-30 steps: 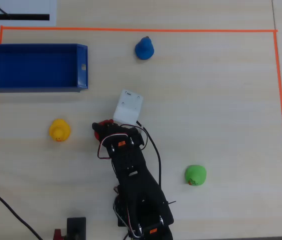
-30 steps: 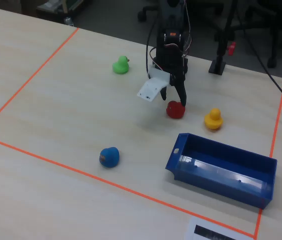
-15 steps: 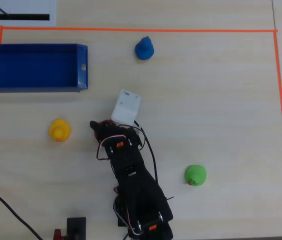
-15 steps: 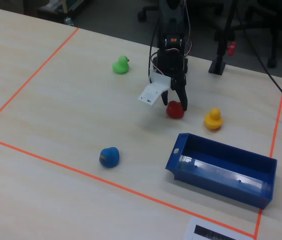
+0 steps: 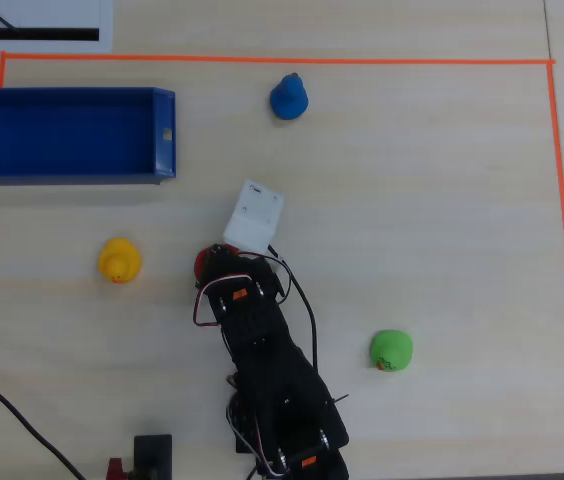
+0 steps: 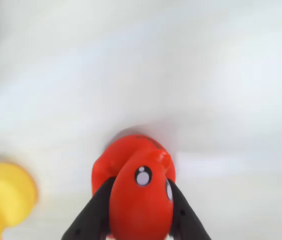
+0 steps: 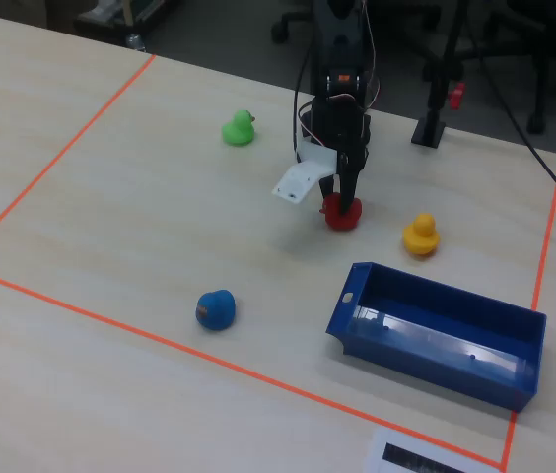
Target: Grasp red duck and put it into box.
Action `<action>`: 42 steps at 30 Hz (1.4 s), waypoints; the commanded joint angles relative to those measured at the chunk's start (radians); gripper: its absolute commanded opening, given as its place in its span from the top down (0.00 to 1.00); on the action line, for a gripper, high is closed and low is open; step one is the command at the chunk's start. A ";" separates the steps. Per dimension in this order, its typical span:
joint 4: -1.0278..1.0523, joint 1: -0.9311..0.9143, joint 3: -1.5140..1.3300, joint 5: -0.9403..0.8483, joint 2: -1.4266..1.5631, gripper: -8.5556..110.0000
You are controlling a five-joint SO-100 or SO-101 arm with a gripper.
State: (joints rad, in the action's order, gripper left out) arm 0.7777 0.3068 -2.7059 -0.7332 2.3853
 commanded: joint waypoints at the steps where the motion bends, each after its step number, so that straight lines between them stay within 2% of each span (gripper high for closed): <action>1: 0.089 -0.020 0.158 0.037 0.032 0.93; 8: 0.291 -0.003 0.825 0.244 -0.147 0.93; 14: 0.324 0.183 1.140 0.281 -0.428 0.93; 19: 0.290 0.265 1.368 0.282 -0.695 0.93; 28: 0.402 0.364 2.062 0.278 -1.183 0.93; 42: 0.265 0.321 2.269 0.262 -1.534 0.90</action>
State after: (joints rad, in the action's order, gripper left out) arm 1.0830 0.6550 -0.5216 -0.4495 0.8682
